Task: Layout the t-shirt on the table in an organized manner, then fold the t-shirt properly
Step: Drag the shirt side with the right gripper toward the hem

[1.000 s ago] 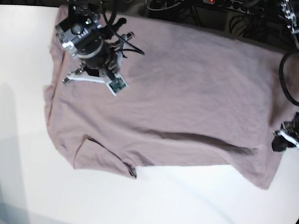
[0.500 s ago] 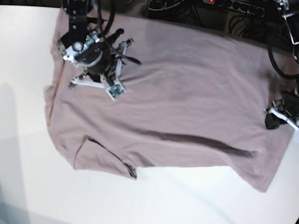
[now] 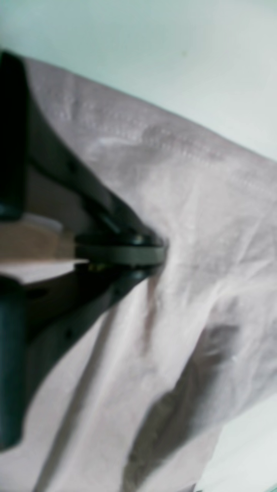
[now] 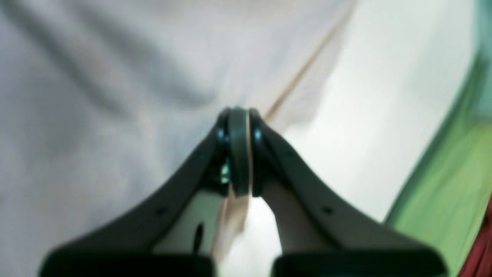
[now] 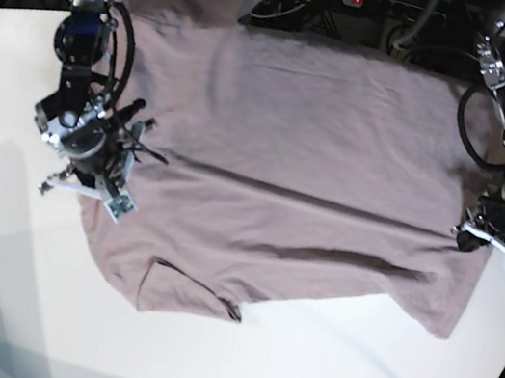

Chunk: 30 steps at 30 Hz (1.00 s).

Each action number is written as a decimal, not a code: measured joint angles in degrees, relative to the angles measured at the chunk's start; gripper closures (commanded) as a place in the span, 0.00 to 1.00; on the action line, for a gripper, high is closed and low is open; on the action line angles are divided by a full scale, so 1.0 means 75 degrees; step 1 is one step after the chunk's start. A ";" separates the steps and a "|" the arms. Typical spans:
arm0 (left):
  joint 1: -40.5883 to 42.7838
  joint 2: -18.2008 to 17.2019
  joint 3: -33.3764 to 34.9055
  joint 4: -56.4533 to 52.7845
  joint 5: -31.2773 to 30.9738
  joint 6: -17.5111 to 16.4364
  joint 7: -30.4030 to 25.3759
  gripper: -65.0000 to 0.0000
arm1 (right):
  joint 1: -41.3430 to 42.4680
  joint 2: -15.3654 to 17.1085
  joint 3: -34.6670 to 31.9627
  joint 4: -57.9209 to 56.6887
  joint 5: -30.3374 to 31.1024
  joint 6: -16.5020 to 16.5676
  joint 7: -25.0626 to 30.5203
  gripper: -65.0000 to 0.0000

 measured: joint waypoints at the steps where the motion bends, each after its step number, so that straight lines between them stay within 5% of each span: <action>1: 0.0003 0.0003 0.0000 0.0000 0.0000 0.0000 0.0012 1.00 | 0.0251 -0.0076 -0.0026 -0.0041 0.0044 0.0000 0.0090 1.00; 9: 0.0315 -0.0009 -0.0044 0.0038 -0.0227 -0.0038 -0.0289 1.00 | 0.2238 -0.0087 -0.1110 -0.2655 0.0017 0.0015 0.0152 0.66; 15: 0.0376 -0.0038 -0.0058 0.0061 -0.0230 -0.0093 -0.0239 1.00 | 0.3754 -0.0291 -0.1274 -0.5391 0.0047 -0.0038 0.1673 0.47; 21: 0.0498 0.0009 -0.0058 0.0268 -0.0221 -0.0085 -0.0239 1.00 | 0.4342 -0.0239 -0.1268 -0.6962 -0.0038 -0.0050 0.2661 0.44; 26: 0.0513 0.0017 -0.0064 0.0335 -0.0195 -0.0064 -0.0192 1.00 | 0.4401 -0.0262 -0.1268 -0.7125 -0.0041 -0.1381 0.3241 0.44; 30: 0.0618 0.0017 -0.0064 0.0356 -0.0213 -0.0067 -0.0303 1.00 | 0.4325 -0.0236 -0.1268 -0.7114 -0.0029 -0.1542 0.3281 0.44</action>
